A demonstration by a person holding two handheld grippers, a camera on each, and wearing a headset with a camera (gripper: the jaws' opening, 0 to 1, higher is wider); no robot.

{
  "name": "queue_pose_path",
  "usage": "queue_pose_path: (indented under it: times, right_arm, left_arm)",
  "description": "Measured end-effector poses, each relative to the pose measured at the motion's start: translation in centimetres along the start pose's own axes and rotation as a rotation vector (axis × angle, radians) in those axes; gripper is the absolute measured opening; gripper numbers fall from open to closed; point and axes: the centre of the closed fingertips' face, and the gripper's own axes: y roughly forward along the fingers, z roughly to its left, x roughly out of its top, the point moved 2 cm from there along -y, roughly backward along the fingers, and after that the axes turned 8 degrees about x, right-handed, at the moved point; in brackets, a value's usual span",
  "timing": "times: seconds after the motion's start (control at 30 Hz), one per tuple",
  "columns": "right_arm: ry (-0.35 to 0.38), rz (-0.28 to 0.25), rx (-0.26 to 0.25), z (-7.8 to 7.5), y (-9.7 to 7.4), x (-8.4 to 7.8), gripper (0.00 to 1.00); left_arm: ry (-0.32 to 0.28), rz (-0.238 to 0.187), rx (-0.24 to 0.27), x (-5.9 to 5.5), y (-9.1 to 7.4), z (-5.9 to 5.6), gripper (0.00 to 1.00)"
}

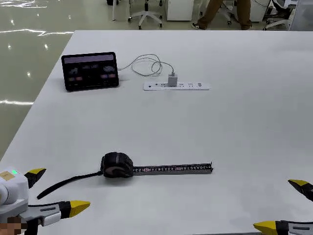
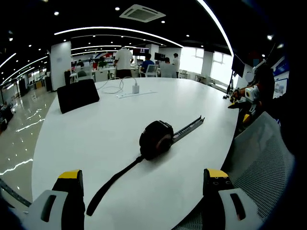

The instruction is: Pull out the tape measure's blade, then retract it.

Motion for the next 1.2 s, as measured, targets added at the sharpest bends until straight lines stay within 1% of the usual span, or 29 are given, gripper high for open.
queue_pose_path:
  times: [0.03, 0.13, 0.27, 0.37, 0.47, 0.5, 0.57, 0.6, 0.67, 0.7, 0.8, 0.9, 0.93, 0.97, 1.03, 1.13, 1.2]
  right_arm:
    - [-0.006, 0.005, 0.002, 0.3, 0.1, 0.0, 1.0]
    - [-0.011, 0.013, 0.001, 0.4, 0.2, -0.1, 1.0]
    - [-0.014, 0.006, 0.004, 0.6, 0.2, 0.2, 1.0]
    - [-0.018, 0.009, 0.004, 0.8, 0.2, 0.2, 1.0]
    - [-0.023, 0.009, 0.008, 1.1, 0.1, 0.4, 1.0]
    - [-0.033, 0.013, 0.006, 1.1, 0.1, 0.5, 1.0]
    - [-0.06, 0.018, -0.015, 0.7, 0.0, 0.6, 1.0]
    - [-0.051, 0.02, -0.011, 0.7, 0.1, 0.7, 1.0]
    - [-0.028, 0.021, 0.012, 0.9, 0.3, 0.8, 1.0]
    - [-0.045, 0.033, 0.007, 0.8, 0.4, 0.8, 1.0]
    - [-0.072, 0.061, 0.009, 0.6, 0.9, 1.0, 1.0]
    - [-0.084, 0.081, 0.026, 0.5, 1.5, 1.2, 1.0]
    - [-0.092, 0.091, 0.033, 0.3, 1.6, 1.2, 1.0]
    - [-0.099, 0.097, 0.037, 0.2, 1.7, 1.2, 1.0]
    - [-0.11, 0.103, 0.041, -0.4, 2.0, 1.3, 1.0]
    - [-0.118, 0.111, 0.059, -0.5, 2.5, 1.8, 1.0]
    - [-0.128, 0.117, 0.071, -0.6, 2.9, 2.1, 1.0]
  left_arm:
    - [0.002, -0.002, -0.001, 0.1, 0.0, 0.0, 1.0]
    - [0.003, -0.002, 0.0, 0.2, 0.2, 0.0, 1.0]
    - [-0.004, 0.014, -0.002, 0.0, 0.3, -0.2, 1.0]
    - [-0.004, 0.011, 0.003, 0.0, 0.4, -0.2, 1.0]
    - [-0.007, 0.03, 0.005, 0.1, 0.7, -0.4, 1.0]
    - [-0.011, 0.029, 0.003, 0.3, 0.8, -0.6, 1.0]
    - [-0.019, 0.032, 0.001, 0.8, 1.0, -1.1, 1.0]
    - [-0.015, 0.035, 0.003, 1.1, 1.2, -1.4, 1.0]
    - [-0.004, 0.041, 0.016, 1.5, 1.4, -1.6, 1.0]
    - [-0.007, 0.032, 0.02, 1.9, 1.6, -1.8, 1.0]
    - [-0.052, 0.035, 0.027, 2.7, 2.3, -2.5, 1.0]
    - [-0.05, 0.041, 0.043, 3.0, 2.9, -3.0, 1.0]
    - [-0.054, 0.053, 0.052, 3.0, 3.2, -3.2, 1.0]
    - [-0.058, 0.056, 0.049, 3.1, 3.3, -3.3, 0.99]
    - [-0.066, 0.051, 0.059, 3.2, 3.7, -3.5, 0.98]
    - [-0.091, 0.048, 0.078, 3.5, 4.3, -3.6, 0.99]
    - [-0.096, 0.044, 0.098, 3.8, 4.7, -3.4, 0.99]
